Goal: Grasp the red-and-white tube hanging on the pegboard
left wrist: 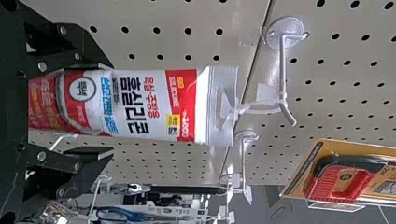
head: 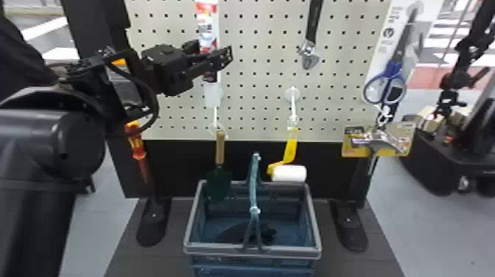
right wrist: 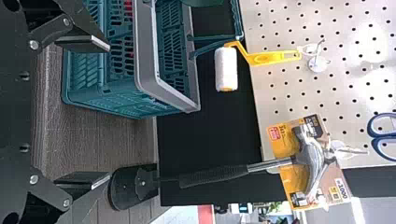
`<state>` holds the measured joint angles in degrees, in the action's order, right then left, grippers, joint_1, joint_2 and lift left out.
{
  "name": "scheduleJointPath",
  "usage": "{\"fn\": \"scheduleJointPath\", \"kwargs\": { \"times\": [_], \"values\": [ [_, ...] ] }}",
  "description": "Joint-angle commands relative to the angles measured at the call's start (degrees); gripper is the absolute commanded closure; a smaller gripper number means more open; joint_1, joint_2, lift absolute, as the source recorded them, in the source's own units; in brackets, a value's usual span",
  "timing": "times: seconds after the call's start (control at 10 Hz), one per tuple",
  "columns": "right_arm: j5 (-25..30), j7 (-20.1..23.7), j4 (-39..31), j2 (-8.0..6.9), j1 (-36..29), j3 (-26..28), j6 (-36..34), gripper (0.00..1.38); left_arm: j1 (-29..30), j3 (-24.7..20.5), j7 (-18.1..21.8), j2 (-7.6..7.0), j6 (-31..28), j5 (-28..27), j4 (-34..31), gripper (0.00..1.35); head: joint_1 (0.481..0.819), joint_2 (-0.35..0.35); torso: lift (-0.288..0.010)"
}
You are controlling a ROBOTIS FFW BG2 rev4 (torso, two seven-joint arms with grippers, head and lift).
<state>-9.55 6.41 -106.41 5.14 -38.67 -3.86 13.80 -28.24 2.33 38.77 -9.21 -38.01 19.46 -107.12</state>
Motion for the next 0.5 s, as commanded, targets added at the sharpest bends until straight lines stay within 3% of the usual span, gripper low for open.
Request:
{"fn": "scheduleJointPath", "kwargs": {
  "times": [0.0, 0.1, 0.4],
  "values": [
    [0.06, 0.00, -0.12, 0.05, 0.00, -0.01, 0.00, 0.31, -0.02, -0.14, -0.01, -0.10, 0.75, -0.74, 0.03, 1.15, 0.549, 0.000, -0.100],
    [-0.12, 0.00, -0.12, 0.13, 0.00, -0.01, 0.00, 0.31, -0.02, -0.14, 0.16, -0.19, 1.89, -1.89, 0.03, 1.22, 0.549, 0.000, -0.100],
    [-0.12, 0.00, 0.02, 0.22, 0.12, -0.01, 0.00, 0.34, -0.02, 0.30, 0.69, -0.28, 2.59, -2.41, 0.03, 1.22, 0.549, 0.000, -0.100]
  ]
}}
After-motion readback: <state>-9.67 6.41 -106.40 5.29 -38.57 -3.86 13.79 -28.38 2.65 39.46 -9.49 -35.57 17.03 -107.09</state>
